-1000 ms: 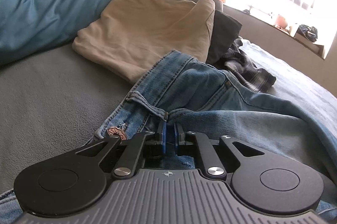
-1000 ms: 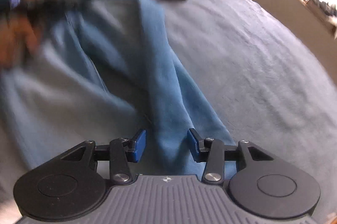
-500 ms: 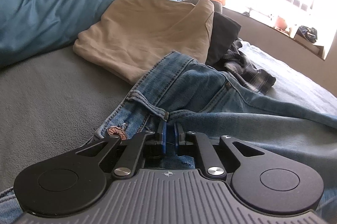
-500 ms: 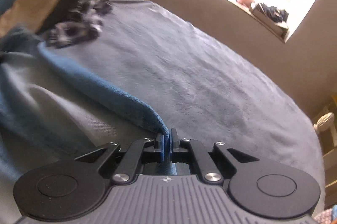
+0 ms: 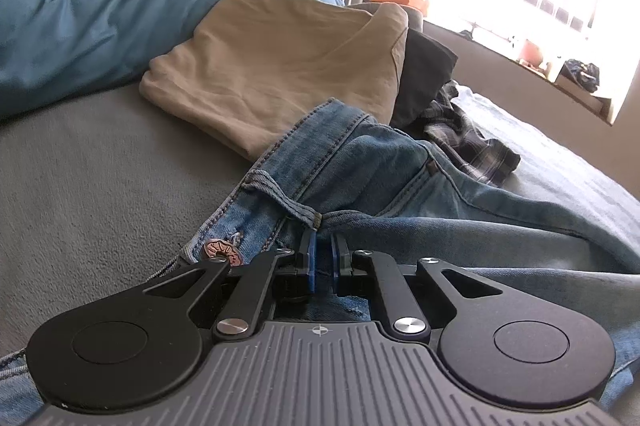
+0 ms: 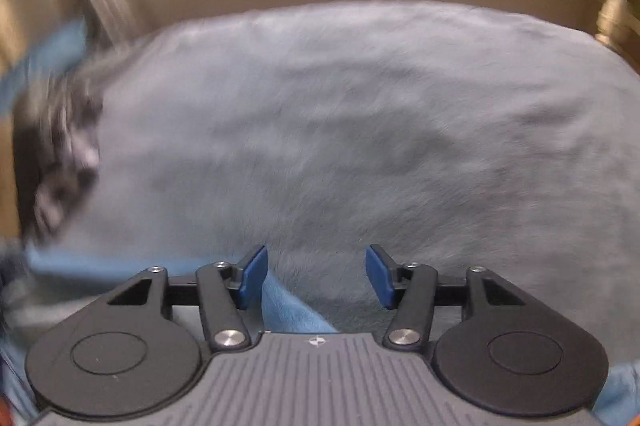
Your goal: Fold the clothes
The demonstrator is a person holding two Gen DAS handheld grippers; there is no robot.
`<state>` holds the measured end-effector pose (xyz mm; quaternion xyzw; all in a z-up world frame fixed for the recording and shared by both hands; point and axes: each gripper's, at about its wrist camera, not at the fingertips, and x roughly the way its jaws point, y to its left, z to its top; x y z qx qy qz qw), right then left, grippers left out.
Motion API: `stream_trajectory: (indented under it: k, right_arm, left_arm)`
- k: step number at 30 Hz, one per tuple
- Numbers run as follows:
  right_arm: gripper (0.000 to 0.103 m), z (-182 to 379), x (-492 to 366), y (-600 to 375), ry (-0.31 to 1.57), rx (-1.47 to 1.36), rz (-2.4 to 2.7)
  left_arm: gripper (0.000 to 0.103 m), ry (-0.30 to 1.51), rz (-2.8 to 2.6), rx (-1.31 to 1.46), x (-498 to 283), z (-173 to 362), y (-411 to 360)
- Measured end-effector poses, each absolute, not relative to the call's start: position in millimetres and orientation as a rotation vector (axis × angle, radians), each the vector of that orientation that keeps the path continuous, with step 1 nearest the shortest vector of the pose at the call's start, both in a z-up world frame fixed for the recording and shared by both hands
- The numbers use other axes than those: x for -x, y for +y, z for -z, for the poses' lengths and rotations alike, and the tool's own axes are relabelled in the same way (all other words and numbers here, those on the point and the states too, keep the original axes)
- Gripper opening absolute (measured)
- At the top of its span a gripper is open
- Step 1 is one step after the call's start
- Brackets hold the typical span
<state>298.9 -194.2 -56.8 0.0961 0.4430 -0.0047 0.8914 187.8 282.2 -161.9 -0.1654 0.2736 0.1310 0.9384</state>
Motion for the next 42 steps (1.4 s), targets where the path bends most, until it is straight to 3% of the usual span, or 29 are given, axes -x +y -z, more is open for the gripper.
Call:
stream_trajectory:
  k: [5, 11, 16, 24, 26, 27, 28, 30, 31, 37, 42]
  right_arm:
    - [0.06, 23.2, -300.8, -141.9, 0.831, -0.254, -0.208]
    - [0.066, 56.7, -335.0, 29.7, 0.942, -0.047, -0.666]
    - [0.08, 87.2, -366.8, 158.1, 0.966, 0.152, -0.909]
    - [0.082, 137.7, -407.8, 213.8, 1.128, 0.234, -0.909]
    - [0.073, 142.3, -408.5, 215.1, 1.145, 0.244, -0.918]
    - [0.061, 142.1, -405.9, 215.7, 1.138, 0.262, -0.929]
    - [0.039, 140.4, -402.4, 217.5, 1.131, 0.279, -0.945]
    - [0.014, 128.1, -385.5, 222.5, 1.06, 0.358, -0.971]
    - [0.01, 121.6, -376.7, 224.9, 1.021, 0.397, -0.984]
    - [0.006, 73.8, -318.7, 219.6, 0.687, 0.475, -1.072]
    - [0.006, 105.1, -338.3, 224.5, 0.675, 0.474, -1.008]
  left_arm:
    - [0.008, 0.551, -0.263, 0.354, -186.4, 162.6, 284.1]
    - [0.008, 0.532, -0.252, 0.38, -182.9, 165.3, 287.2]
    - [0.008, 0.504, -0.236, 0.419, -178.1, 168.4, 291.6]
    - [0.009, 0.465, -0.202, 0.507, -172.2, 173.0, 303.4]
    - [0.009, 0.458, -0.196, 0.52, -171.5, 173.0, 305.2]
    - [0.009, 0.455, -0.193, 0.525, -171.1, 173.0, 305.6]
    - [0.009, 0.452, -0.192, 0.529, -170.7, 173.1, 305.8]
    - [0.009, 0.445, -0.191, 0.536, -169.6, 173.3, 306.5]
    - [0.009, 0.441, -0.192, 0.542, -168.9, 173.3, 307.0]
    - [0.009, 0.393, -0.201, 0.598, -161.6, 173.6, 313.7]
    - [0.009, 0.405, -0.215, 0.584, -164.7, 173.4, 312.5]
